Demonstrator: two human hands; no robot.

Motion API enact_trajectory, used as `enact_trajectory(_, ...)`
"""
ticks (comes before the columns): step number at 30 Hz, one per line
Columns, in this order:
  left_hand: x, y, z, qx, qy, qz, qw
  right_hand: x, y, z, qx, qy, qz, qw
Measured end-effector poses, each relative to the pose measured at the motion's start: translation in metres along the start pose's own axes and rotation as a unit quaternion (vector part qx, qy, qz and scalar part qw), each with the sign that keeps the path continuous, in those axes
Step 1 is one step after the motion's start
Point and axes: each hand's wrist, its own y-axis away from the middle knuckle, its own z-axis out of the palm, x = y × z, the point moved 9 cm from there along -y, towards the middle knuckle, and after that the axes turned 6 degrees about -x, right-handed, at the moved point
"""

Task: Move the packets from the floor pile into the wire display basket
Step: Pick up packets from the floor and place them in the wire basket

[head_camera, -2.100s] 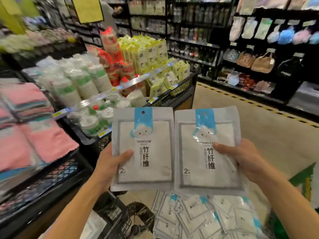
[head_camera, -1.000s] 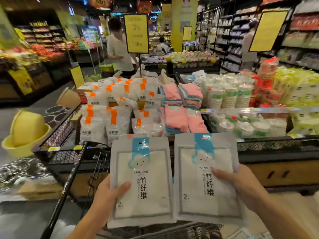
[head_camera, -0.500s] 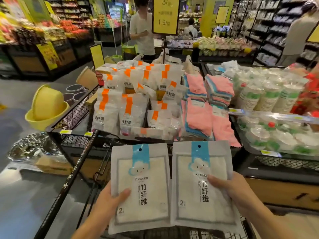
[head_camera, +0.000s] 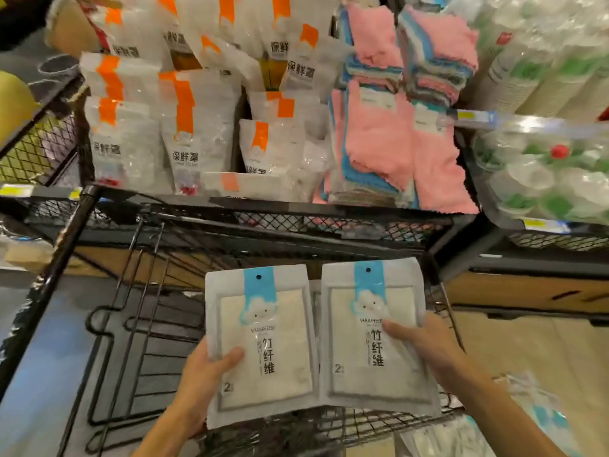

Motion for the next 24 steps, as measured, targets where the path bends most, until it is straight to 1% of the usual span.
enact_trajectory(7,-0.065,-0.077,-0.015,-0.001,-0.021,-0.054,0.998,0.063,-0.067,0.008,0.024,0.009,0.072,0.997)
enact_trajectory(11,-0.102,-0.123,-0.028,0.011,-0.023,-0.075,0.997,0.096,-0.113,0.014,0.014,0.034,0.098,0.995)
enact_trajectory(14,-0.13,-0.159,-0.03,0.019,-0.018,-0.084,0.996,0.118,-0.148,0.016,0.019,0.051,0.101,0.993)
enact_trajectory(17,-0.156,-0.195,-0.025,0.009,-0.032,-0.099,0.995,0.142,-0.184,0.014,0.035,0.051,0.095,0.994)
enact_trajectory(19,-0.172,-0.219,-0.021,0.007,-0.041,-0.107,0.993,0.155,-0.206,0.011,0.042,0.072,0.086,0.993)
enact_trajectory(22,-0.188,-0.246,-0.008,0.011,-0.014,-0.116,0.993,0.174,-0.236,0.007,0.039,0.091,0.088,0.991)
enact_trajectory(24,-0.193,-0.258,0.004,0.014,-0.017,-0.113,0.993,0.186,-0.251,0.001,0.057,0.107,0.097,0.988)
